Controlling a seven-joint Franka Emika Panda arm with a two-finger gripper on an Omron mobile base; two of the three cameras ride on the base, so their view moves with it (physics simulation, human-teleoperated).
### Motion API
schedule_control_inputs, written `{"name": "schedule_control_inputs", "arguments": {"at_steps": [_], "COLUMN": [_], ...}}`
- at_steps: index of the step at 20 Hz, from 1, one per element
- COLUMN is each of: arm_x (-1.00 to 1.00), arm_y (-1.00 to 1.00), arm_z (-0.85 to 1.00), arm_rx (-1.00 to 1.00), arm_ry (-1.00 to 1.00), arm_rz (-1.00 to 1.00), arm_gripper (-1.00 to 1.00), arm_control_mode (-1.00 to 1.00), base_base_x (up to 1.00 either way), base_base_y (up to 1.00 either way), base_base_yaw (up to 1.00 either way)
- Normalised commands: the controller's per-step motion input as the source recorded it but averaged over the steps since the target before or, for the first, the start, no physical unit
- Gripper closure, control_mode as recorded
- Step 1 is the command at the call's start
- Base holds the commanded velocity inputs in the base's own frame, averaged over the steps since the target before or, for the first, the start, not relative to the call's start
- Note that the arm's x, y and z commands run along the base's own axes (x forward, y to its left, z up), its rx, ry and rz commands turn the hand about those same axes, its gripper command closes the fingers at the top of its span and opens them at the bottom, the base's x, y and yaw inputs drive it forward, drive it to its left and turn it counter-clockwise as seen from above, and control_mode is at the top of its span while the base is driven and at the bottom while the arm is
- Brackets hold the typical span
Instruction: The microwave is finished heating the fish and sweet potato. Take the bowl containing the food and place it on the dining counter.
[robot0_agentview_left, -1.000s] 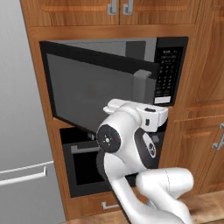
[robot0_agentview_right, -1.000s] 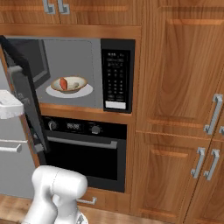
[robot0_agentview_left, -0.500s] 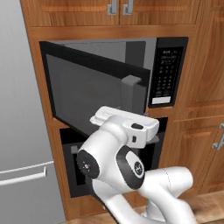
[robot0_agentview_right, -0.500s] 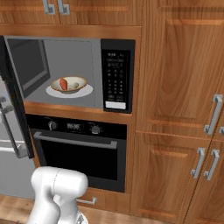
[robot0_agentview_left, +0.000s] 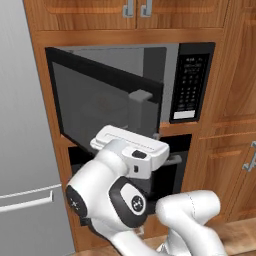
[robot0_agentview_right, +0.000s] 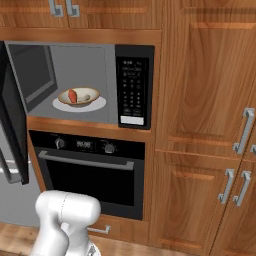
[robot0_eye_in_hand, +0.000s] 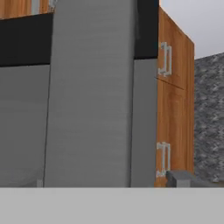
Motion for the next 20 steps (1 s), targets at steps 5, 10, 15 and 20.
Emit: {"name": "schedule_control_inputs", "arguments": {"at_steps": [5, 10, 15, 20], "arm_x": [0.08, 0.21, 0.04, -0.91], "arm_y": [0.45, 0.46, 0.06, -0.07], "arm_z": [0.0, 0.0, -0.01, -0.26], "arm_rx": [-0.06, -0.06, 0.0, -0.01], "arm_ry": [0.0, 0.0, -0.01, 0.0], "arm_rz": [-0.07, -0.11, -0.01, 0.02], "arm_gripper": [-1.0, -1.0, -1.0, -1.0], "arm_control_mode": [-1.0, -1.0, -1.0, -1.0], "base_base_x": [0.0, 0.0, 0.0, 0.0], "base_base_y": [0.0, 0.0, 0.0, 0.0], "base_base_yaw": [0.0, 0.0, 0.0, 0.0]}}
